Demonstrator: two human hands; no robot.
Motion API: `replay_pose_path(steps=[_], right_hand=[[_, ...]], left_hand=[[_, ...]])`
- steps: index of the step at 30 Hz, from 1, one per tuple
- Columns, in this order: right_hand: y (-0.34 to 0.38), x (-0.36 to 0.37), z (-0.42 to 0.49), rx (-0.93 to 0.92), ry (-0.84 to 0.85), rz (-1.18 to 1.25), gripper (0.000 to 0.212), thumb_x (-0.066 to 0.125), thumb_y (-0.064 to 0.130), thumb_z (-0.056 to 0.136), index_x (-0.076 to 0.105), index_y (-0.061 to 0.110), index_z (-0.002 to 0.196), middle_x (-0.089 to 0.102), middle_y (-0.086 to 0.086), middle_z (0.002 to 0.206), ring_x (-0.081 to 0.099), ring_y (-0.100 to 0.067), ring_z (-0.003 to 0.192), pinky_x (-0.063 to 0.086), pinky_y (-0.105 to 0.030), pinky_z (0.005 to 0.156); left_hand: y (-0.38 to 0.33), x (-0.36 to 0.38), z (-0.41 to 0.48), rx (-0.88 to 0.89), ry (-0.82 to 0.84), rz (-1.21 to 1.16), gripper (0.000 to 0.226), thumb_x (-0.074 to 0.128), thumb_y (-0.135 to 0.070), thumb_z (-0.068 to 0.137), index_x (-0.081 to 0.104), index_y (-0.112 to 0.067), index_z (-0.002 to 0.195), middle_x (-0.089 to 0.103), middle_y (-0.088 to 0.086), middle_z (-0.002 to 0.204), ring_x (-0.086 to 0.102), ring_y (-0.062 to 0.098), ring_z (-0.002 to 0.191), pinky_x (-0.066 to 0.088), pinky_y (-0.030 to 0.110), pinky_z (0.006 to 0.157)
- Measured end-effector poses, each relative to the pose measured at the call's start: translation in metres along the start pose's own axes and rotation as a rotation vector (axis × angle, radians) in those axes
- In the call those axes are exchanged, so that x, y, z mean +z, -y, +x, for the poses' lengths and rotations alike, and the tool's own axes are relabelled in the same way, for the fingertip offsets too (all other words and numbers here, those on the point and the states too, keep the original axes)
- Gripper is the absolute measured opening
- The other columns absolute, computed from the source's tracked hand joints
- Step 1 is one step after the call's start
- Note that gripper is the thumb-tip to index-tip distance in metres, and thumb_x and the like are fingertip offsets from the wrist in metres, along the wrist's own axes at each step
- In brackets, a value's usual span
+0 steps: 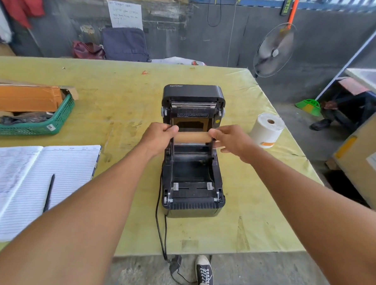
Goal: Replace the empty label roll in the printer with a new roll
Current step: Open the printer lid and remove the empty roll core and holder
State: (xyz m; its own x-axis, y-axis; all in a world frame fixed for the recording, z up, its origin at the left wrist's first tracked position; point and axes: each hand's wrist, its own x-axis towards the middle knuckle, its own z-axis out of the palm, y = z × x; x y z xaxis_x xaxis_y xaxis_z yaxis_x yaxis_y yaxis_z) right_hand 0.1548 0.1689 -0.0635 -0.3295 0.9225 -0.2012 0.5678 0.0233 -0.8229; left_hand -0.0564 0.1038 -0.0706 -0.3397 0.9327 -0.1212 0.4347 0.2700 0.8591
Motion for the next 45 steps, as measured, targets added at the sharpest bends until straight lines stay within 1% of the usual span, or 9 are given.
replay_pose_path(steps=[2,6,9,13,28,31,35,39,45], right_hand=[[0.012,-0.008,-0.011,0.033,0.019,0.181,0.040,0.056,0.037,0.099,0.065,0.006,0.123,0.073,-0.011,0.101,0.072,-0.025,0.093,0.059,-0.036,0.077],[0.023,-0.014,-0.040,0.042,0.031,0.317,0.038,0.055,0.035,0.100,0.063,0.003,0.120,0.073,-0.011,0.092,0.074,-0.024,0.083,0.060,-0.037,0.072],[0.021,-0.016,-0.067,0.045,0.027,0.351,0.037,0.056,0.035,0.100,0.064,0.004,0.119,0.073,-0.014,0.093,0.074,-0.025,0.083,0.059,-0.035,0.069],[0.002,-0.024,-0.102,0.095,0.012,0.393,0.033,0.058,0.035,0.099,0.068,0.005,0.107,0.073,-0.014,0.088,0.071,-0.025,0.079,0.060,-0.036,0.074],[-0.095,-0.098,-0.117,0.219,-0.057,0.397,0.035,0.061,0.035,0.095,0.069,0.004,0.109,0.069,-0.009,0.088,0.065,-0.020,0.075,0.055,-0.035,0.071],[-0.133,-0.118,-0.102,0.311,-0.159,0.273,0.037,0.067,0.032,0.091,0.067,-0.001,0.109,0.062,-0.009,0.083,0.061,-0.022,0.070,0.056,-0.032,0.064],[-0.188,-0.122,-0.085,0.408,-0.191,-0.183,0.035,0.070,0.037,0.084,0.061,0.004,0.077,0.060,-0.008,0.067,0.061,-0.025,0.060,0.060,-0.039,0.063],[-0.227,-0.114,-0.081,0.429,-0.171,-0.394,0.034,0.066,0.036,0.088,0.050,0.011,0.072,0.060,-0.005,0.068,0.057,-0.020,0.053,0.036,-0.025,0.044],[-0.252,-0.107,-0.067,0.433,-0.184,-0.460,0.031,0.062,0.037,0.090,0.054,0.010,0.101,0.061,-0.012,0.101,0.059,-0.032,0.080,0.043,-0.032,0.062]], left_hand=[[-0.015,-0.001,-0.011,-0.077,0.026,-0.205,0.033,0.048,-0.032,0.101,0.064,-0.004,0.110,0.067,0.018,0.107,0.070,0.028,0.086,0.058,0.039,0.079],[-0.031,0.006,-0.038,-0.137,0.035,-0.484,0.032,0.056,-0.037,0.097,0.056,-0.009,0.112,0.065,0.014,0.096,0.066,0.017,0.065,0.057,0.028,0.058],[-0.033,0.014,-0.061,-0.134,0.097,-0.601,0.045,0.079,-0.026,0.082,0.051,-0.009,0.113,0.071,0.016,0.100,0.073,0.021,0.074,0.058,0.024,0.057],[-0.032,0.030,-0.092,-0.158,0.185,-0.778,0.043,0.080,-0.010,0.080,0.048,-0.007,0.109,0.069,0.022,0.106,0.075,0.029,0.083,0.059,0.020,0.056],[-0.050,0.133,-0.095,-0.253,0.226,-0.815,0.035,0.075,-0.004,0.083,0.043,-0.012,0.093,0.064,0.025,0.113,0.074,0.032,0.083,0.062,0.026,0.061],[-0.053,0.158,-0.085,-0.299,0.199,-0.818,0.035,0.076,-0.005,0.082,0.043,-0.012,0.093,0.064,0.024,0.113,0.075,0.031,0.083,0.062,0.028,0.065],[-0.055,0.195,-0.077,-0.355,0.172,-0.868,0.036,0.076,-0.004,0.082,0.044,-0.009,0.096,0.064,0.023,0.109,0.073,0.034,0.084,0.062,0.027,0.063],[-0.047,0.224,-0.078,-0.420,0.157,-0.888,0.037,0.077,-0.003,0.081,0.045,-0.007,0.100,0.066,0.023,0.108,0.073,0.035,0.080,0.062,0.026,0.061],[-0.029,0.245,-0.071,-0.503,0.156,-0.881,0.042,0.077,-0.004,0.080,0.046,-0.006,0.108,0.067,0.023,0.106,0.074,0.031,0.073,0.059,0.023,0.052]])
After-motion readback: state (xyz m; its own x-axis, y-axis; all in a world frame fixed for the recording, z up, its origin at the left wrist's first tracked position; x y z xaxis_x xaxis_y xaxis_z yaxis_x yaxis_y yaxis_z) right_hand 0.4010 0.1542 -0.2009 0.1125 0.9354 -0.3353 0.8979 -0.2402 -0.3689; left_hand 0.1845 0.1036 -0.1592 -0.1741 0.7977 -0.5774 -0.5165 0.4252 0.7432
